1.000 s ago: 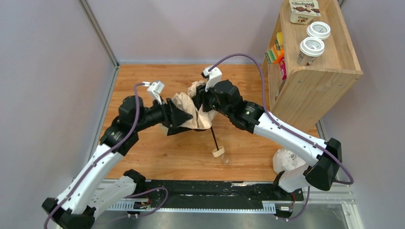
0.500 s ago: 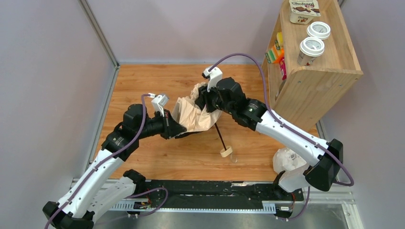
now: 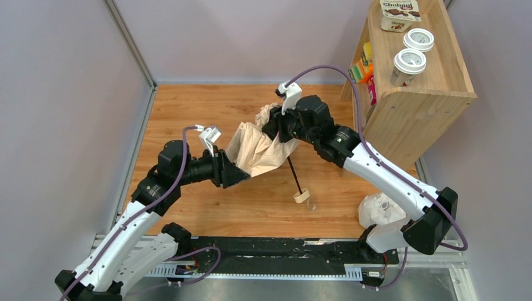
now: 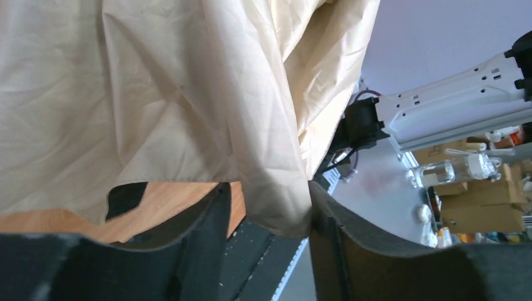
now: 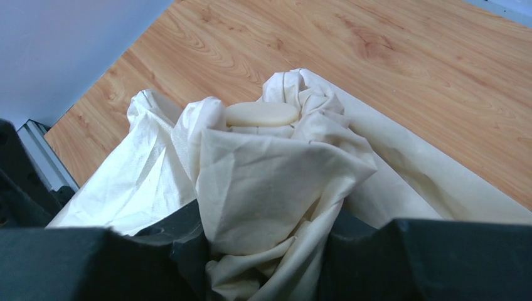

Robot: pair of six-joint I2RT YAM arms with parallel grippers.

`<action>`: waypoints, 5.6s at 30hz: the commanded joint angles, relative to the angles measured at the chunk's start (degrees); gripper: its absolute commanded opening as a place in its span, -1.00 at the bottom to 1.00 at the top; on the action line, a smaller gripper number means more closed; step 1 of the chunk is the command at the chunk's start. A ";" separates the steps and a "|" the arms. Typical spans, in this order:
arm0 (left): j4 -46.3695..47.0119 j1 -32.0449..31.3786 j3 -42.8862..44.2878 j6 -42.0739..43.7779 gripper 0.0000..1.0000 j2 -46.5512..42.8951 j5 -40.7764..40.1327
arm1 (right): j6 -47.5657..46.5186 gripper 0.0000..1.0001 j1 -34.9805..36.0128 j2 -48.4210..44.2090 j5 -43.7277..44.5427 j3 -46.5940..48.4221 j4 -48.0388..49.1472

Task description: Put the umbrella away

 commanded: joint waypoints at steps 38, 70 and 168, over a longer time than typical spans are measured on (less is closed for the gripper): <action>-16.72 -0.19 -3.15 -0.82 0.40 -29.14 -47.51 | -90.08 -1.00 11.89 42.78 47.72 -3.24 79.61; -2.94 -0.19 -27.64 -41.64 0.44 -22.38 -32.31 | -29.77 -1.00 6.89 47.52 -17.31 2.10 -19.73; 99.12 3.85 -35.41 -52.68 -1.00 63.49 -24.04 | 48.88 0.78 -11.04 13.23 16.52 -8.46 -12.96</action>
